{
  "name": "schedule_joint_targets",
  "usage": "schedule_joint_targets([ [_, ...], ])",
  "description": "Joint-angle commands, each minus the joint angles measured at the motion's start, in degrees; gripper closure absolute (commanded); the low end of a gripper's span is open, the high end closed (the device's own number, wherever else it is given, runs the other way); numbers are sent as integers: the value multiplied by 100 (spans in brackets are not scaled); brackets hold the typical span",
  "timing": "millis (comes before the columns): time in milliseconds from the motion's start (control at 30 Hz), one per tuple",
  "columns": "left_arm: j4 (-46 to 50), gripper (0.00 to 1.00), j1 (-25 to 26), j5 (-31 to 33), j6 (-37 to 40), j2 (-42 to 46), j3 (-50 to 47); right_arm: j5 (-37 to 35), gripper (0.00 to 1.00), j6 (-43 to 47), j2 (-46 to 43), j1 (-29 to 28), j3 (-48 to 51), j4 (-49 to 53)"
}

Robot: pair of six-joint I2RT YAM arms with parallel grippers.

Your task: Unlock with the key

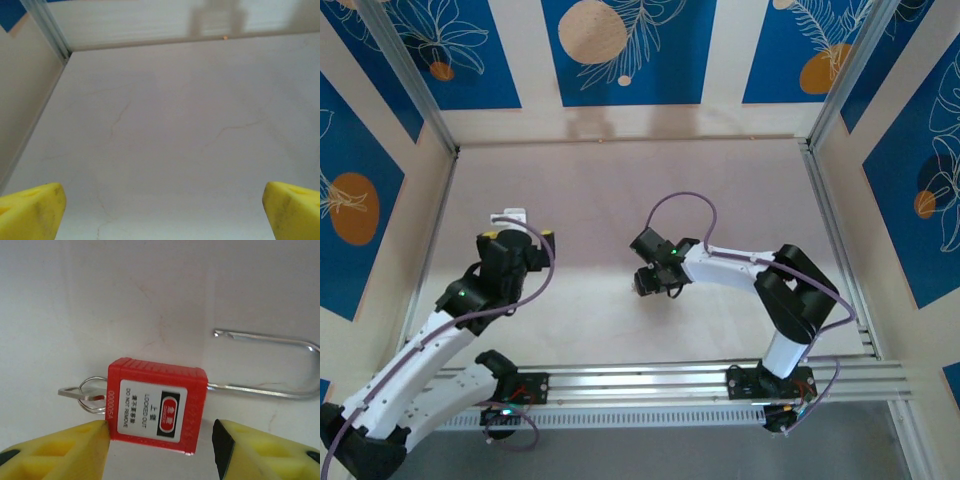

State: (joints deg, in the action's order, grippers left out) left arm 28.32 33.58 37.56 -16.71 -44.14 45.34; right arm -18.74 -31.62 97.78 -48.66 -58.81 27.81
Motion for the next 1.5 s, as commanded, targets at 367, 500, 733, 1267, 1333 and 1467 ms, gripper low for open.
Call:
schedule_joint_targets([
  [367,23,0,-63,95,-150,117,-54,148,46,28,372,253,-202,-64],
  [500,-19,0,-63,88,-97,86,-44,419,49,165,277,533,17,-405],
  [733,-105,0,-73,144,-116,-193,-34,696,49,541,662,1167,-299,-636],
  [1267,824,0,-2141,-1137,-2228,-1078,-200,1391,41,1061,1330,2053,-1687,-517],
  [1333,772,0,-2468,-1529,-2346,-1185,-289,1542,37,1129,1152,2052,-1726,-477],
  [1467,654,0,-2795,-1919,-2343,-1475,-404,1523,30,1213,687,2017,-1669,-467],
])
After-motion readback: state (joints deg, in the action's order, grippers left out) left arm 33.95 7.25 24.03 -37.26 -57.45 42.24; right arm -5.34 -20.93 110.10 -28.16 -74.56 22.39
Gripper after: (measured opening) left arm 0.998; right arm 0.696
